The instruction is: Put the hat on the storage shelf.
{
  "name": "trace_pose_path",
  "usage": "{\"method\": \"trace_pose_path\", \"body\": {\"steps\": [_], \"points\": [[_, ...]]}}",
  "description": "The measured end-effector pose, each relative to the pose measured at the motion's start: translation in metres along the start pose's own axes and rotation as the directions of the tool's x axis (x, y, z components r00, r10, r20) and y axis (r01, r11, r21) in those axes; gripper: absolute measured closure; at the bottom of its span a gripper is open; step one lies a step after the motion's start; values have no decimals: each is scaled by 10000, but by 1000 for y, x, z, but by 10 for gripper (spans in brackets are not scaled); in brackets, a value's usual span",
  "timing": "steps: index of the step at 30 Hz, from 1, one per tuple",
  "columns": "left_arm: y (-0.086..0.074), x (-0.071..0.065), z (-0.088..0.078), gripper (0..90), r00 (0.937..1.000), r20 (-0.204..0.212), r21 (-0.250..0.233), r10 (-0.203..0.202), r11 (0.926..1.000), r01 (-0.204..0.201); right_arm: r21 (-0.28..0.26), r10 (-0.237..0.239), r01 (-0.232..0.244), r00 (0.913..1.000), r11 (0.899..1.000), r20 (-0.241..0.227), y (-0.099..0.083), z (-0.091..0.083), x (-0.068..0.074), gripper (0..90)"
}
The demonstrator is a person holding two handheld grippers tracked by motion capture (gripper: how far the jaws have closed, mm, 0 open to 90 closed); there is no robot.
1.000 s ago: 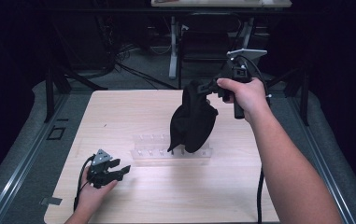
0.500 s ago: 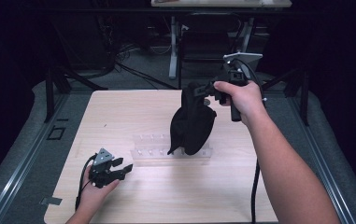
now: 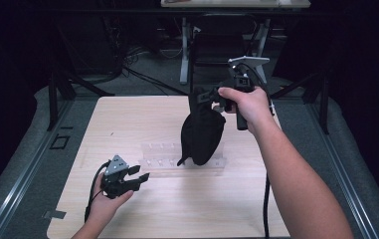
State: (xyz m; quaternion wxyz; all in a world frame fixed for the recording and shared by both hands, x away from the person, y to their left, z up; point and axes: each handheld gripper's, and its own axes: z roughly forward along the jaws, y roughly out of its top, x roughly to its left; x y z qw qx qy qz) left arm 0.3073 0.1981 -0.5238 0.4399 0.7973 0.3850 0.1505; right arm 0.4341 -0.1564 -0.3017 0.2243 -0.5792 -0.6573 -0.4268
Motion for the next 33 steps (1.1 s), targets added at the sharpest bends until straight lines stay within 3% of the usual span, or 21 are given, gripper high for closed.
{"method": "trace_pose_path", "body": {"steps": [13, 25, 33], "points": [[35, -24, 11, 605, 9971, 413, -329, 635, 9975, -622, -41, -47, 46, 9999, 10000, -121, 0, 6, 2, 871], [65, -56, 24, 634, 9859, 820, -619, 1457, 9881, -1408, 1, -96, 96, 9997, 10000, -241, 0, 7, 2, 865], [75, -68, 25, 673, 9798, 967, -748, 1752, 9829, -1684, -134, 27, -32, 9995, 9999, -324, 0, 6, 0, 862]]}}
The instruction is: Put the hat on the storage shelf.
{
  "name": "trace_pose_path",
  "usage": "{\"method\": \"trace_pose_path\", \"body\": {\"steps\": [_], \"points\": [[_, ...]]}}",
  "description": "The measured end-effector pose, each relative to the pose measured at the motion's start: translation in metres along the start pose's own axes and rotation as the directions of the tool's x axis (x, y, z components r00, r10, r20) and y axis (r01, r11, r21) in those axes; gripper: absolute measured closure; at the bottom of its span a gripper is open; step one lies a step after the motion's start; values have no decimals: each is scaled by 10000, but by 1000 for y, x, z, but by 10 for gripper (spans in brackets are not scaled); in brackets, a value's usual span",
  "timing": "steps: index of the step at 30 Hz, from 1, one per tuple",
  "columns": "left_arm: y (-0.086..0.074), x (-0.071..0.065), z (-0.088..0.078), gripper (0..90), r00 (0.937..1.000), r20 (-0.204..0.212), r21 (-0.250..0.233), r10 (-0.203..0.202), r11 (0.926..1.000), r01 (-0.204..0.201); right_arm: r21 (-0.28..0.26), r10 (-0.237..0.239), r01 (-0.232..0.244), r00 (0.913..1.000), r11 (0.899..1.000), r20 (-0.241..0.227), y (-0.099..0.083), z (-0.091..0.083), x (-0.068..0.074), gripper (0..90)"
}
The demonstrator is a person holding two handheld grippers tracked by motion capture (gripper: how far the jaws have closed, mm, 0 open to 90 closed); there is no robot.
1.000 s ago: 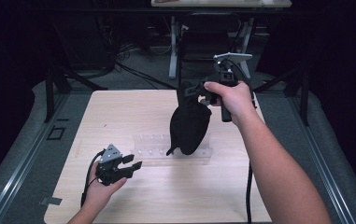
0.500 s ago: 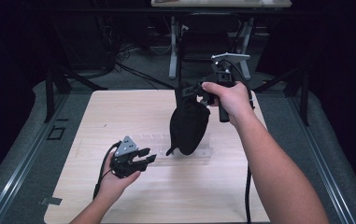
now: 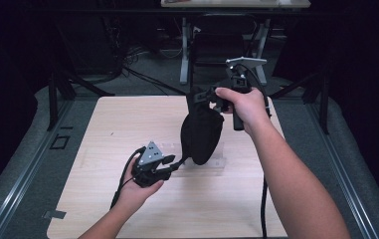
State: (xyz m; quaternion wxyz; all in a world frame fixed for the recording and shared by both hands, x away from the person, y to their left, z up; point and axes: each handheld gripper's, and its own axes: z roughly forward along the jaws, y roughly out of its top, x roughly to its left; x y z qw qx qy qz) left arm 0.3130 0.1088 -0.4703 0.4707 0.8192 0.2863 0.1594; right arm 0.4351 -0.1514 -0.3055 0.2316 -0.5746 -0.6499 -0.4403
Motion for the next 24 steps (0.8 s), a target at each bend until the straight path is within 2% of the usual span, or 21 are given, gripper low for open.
{"method": "trace_pose_path", "body": {"steps": [5, 9, 12, 14, 17, 21, 24], "points": [[7, -9, -3, 695, 9992, 92, -96, 402, 9992, -401, 15, 17, -17, 9999, 10000, -142, 0, 2, -1, 861], [12, -11, 3, 720, 9977, -132, 88, 659, 9978, -658, 56, -3, 4, 9999, 10000, -156, 1, 4, 1, 858], [12, -10, 7, 792, 9972, -306, 229, 689, 9974, -682, 88, -62, 63, 9999, 9999, -141, 1, 5, 2, 855], [12, -12, 7, 807, 9953, -416, 255, 875, 9959, -865, 89, -68, 69, 9998, 9999, -183, 1, 5, 2, 848], [12, -13, 5, 826, 9924, -613, 300, 1070, 9940, -1053, 59, -100, 101, 9997, 9999, -216, 1, 5, 3, 829], [11, -13, 4, 836, 9908, -704, 311, 1156, 9930, -1137, -12, -200, 200, 9986, 9998, -498, 0, 2, 5, 782], [10, -14, 4, 840, 9890, -769, 363, 1267, 9916, -1242, -54, -260, 258, 9982, 9997, -541, 0, -3, 7, 744]]}}
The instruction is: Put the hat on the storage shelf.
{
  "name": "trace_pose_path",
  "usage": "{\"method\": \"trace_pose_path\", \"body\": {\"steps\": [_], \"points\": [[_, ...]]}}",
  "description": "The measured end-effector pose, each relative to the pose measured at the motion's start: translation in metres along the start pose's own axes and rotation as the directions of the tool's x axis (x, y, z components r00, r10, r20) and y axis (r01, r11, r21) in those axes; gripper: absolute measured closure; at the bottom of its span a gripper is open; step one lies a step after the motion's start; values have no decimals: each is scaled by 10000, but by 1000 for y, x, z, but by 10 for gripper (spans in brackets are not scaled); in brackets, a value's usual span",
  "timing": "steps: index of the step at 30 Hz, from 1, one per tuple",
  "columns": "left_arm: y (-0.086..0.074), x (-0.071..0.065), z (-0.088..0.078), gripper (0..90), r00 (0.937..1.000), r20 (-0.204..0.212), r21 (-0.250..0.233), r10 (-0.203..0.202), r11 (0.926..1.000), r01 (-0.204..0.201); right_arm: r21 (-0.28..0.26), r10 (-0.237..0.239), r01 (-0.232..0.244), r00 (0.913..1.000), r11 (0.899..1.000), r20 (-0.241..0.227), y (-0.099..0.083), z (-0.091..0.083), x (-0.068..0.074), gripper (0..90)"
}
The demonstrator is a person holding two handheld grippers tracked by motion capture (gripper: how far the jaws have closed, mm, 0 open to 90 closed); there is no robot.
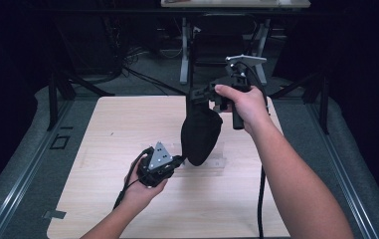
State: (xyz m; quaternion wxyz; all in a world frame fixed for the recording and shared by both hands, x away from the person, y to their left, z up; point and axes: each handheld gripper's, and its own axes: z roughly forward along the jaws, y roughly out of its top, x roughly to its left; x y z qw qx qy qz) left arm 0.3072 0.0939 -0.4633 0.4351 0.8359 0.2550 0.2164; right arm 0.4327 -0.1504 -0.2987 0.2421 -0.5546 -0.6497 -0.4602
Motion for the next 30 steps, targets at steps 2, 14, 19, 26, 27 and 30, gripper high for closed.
{"method": "trace_pose_path", "body": {"steps": [2, 14, 19, 26, 27, 30], "points": [[-1, 1, -1, 844, 10000, -56, 15, 49, 10000, -49, -71, -30, 29, 9999, 10000, -108, -1, -4, 1, 680], [-12, 11, -8, 855, 9996, -236, 41, -138, 9999, 139, -582, -643, 684, 9955, 9960, 700, -7, -21, -2, 576], [-17, 14, -9, 855, 9994, -289, 121, -205, 9997, 209, -710, -740, 808, 9929, 9942, 933, -8, -27, -4, 558], [-27, 18, -8, 850, 9985, -513, 397, -211, 9989, 231, -791, -863, 965, 9885, 9922, 1238, -11, -32, -6, 549], [-30, 17, -7, 848, 9983, -567, 522, -131, 9985, 161, -823, -801, 908, 9890, 9925, 1246, -12, -33, -6, 548], [-39, 19, -2, 843, 9979, -614, 770, -205, 9967, 252, -850, -812, 933, 9874, 9920, 1358, -13, -37, -9, 546]]}}
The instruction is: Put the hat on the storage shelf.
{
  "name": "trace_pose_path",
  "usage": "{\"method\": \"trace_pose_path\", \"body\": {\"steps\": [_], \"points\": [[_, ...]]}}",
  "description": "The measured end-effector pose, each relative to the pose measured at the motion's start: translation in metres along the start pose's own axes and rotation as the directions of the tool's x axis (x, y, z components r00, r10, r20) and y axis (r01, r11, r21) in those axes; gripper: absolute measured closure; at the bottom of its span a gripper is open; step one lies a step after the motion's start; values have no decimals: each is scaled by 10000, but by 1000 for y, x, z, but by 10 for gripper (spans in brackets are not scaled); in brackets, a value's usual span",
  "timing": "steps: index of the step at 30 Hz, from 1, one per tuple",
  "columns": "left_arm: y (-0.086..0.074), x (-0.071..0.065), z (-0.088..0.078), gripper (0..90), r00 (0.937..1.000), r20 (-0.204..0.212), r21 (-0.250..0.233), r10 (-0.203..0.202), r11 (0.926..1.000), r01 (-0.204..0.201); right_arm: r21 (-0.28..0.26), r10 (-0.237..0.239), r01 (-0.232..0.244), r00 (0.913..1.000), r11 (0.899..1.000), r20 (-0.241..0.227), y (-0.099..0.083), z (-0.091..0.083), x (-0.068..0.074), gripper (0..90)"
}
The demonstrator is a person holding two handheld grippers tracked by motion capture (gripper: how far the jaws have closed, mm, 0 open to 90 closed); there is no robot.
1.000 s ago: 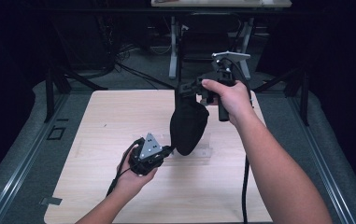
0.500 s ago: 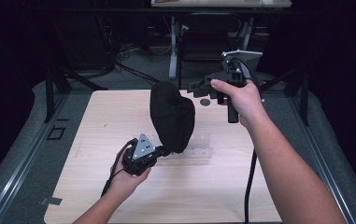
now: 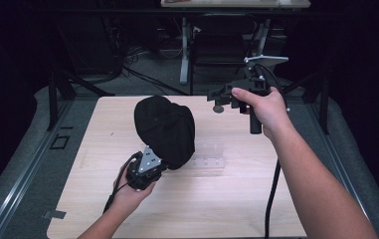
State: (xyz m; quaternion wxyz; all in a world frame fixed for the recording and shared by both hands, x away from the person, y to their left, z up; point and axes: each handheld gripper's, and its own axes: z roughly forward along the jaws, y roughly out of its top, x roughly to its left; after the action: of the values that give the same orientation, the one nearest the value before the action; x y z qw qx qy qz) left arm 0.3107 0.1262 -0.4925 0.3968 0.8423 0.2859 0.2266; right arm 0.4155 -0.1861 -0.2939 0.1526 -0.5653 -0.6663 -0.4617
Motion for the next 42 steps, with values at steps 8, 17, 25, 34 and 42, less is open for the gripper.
{"method": "trace_pose_path", "body": {"steps": [8, 17, 25, 34, 42], "points": [[-14, 3, 0, 834, 9996, 40, 105, -296, 9995, 296, -198, -77, 81, 9998, 9998, 195, -2, -8, -3, 540], [-19, 1, -1, 802, 9992, -36, -42, -395, 9992, 395, -246, -328, 346, 9970, 9991, 701, -7, -13, -4, 530], [-28, 10, -12, 652, 9930, -1, -242, -1182, 9927, 1181, -294, -559, 600, 9904, 9978, 1264, -16, -19, -12, 520], [-49, 20, -24, 525, 9808, 65, 29, -1951, 9808, 1951, -62, -1243, 1298, 9616, 9915, 2448, -40, -21, -30, 527], [-69, 33, -22, 510, 9672, -78, 44, -2538, 9672, 2539, -78, -1668, 1803, 9251, 9836, 3412, -71, -25, -43, 523]]}}
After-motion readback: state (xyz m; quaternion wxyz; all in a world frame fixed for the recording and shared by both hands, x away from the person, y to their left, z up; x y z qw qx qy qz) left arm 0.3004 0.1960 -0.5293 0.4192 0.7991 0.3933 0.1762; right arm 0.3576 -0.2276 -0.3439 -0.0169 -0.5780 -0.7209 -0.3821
